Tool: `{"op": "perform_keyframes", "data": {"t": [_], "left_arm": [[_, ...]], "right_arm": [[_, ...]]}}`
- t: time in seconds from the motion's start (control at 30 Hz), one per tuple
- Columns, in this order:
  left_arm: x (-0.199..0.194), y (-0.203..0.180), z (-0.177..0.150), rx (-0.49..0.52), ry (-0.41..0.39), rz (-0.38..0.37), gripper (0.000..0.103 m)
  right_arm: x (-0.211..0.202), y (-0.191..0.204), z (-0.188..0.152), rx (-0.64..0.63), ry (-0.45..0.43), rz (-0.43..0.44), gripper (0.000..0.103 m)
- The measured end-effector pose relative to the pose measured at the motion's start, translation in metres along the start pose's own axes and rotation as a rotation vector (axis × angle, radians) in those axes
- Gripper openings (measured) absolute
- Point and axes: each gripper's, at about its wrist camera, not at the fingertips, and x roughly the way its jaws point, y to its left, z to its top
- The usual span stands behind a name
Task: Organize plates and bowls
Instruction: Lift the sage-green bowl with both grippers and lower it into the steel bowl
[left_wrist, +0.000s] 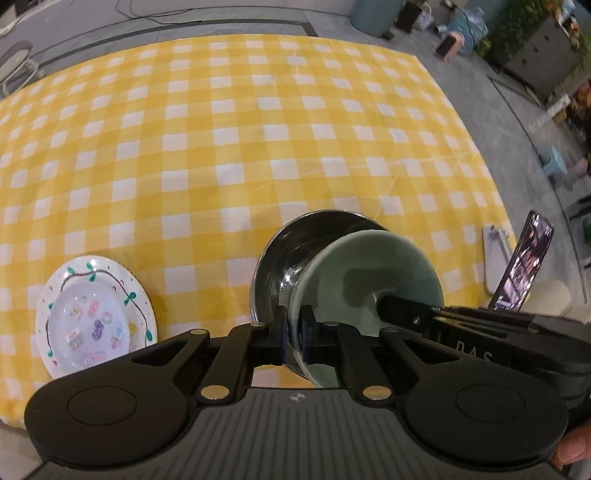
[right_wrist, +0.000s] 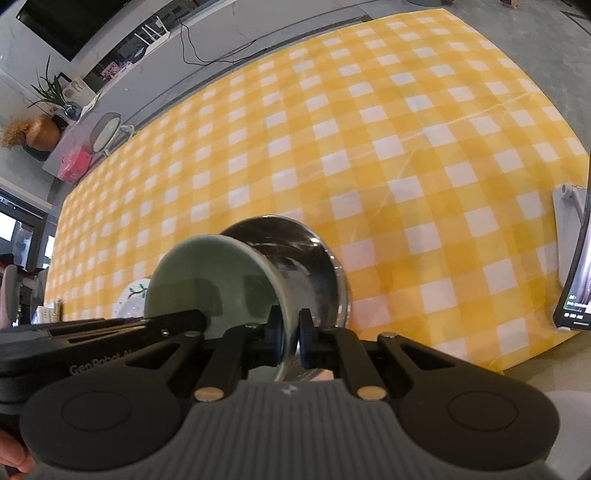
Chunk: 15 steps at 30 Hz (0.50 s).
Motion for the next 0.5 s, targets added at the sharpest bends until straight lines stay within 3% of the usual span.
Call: {"op": "perform_keyframes", "data": {"t": [0.23,0.5], "left_arm": [[0.002,-0.004,0.010,0.042,-0.011,0.062,0.005],[-0.001,0.003,0.009,0.019,-0.031,0.020,0.005]], "right_arm": [[0.022,0.003,0.008,-0.055,0.013,-0.045,0.008],[0.035,0.013,0.010,-0.133,0.012,-0.105,0.005]]}}
